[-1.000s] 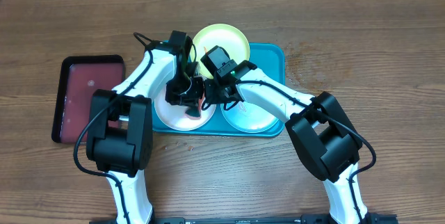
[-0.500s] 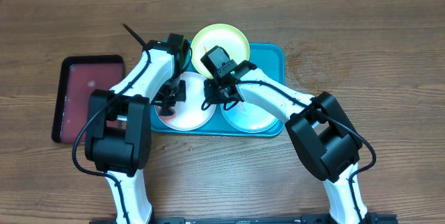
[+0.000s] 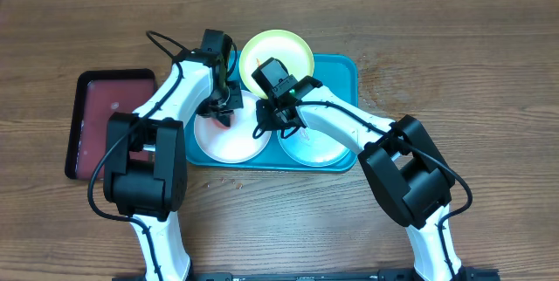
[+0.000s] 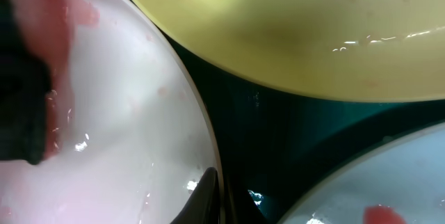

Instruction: Clean dirty plates on tray and stack at the side

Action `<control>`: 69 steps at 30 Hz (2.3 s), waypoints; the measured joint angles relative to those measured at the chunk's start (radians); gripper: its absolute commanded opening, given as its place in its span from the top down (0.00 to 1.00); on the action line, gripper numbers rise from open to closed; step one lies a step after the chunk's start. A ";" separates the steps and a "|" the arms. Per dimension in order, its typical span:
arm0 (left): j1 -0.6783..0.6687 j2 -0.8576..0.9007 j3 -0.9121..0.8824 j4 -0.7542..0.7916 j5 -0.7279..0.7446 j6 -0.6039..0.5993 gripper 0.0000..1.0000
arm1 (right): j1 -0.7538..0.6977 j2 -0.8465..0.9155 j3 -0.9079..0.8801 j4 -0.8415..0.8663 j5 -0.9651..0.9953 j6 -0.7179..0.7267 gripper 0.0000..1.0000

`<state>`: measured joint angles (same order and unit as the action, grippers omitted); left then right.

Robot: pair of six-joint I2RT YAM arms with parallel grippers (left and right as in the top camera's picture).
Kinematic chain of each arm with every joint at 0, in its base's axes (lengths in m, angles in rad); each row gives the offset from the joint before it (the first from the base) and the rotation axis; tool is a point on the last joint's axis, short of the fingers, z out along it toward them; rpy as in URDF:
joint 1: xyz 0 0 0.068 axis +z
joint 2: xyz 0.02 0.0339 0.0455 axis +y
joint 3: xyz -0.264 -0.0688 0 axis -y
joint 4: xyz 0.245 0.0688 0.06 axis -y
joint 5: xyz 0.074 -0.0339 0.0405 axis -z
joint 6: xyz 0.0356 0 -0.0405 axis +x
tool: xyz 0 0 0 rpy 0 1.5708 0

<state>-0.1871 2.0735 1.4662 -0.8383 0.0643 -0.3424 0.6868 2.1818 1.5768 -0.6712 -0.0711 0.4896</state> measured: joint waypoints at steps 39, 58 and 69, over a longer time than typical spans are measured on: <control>-0.016 0.002 0.000 0.013 -0.180 -0.040 0.96 | 0.001 0.000 0.001 0.005 0.001 0.000 0.96; -0.008 0.003 0.000 -0.209 0.269 0.116 0.96 | 0.001 0.000 0.001 0.013 0.000 0.000 0.96; -0.016 0.003 0.000 -0.301 -0.202 0.030 0.96 | 0.001 0.000 0.001 0.014 -0.003 0.000 0.96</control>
<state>-0.2031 2.0762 1.4666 -1.1393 -0.1379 -0.3126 0.6876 2.1818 1.5776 -0.6571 -0.0738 0.4896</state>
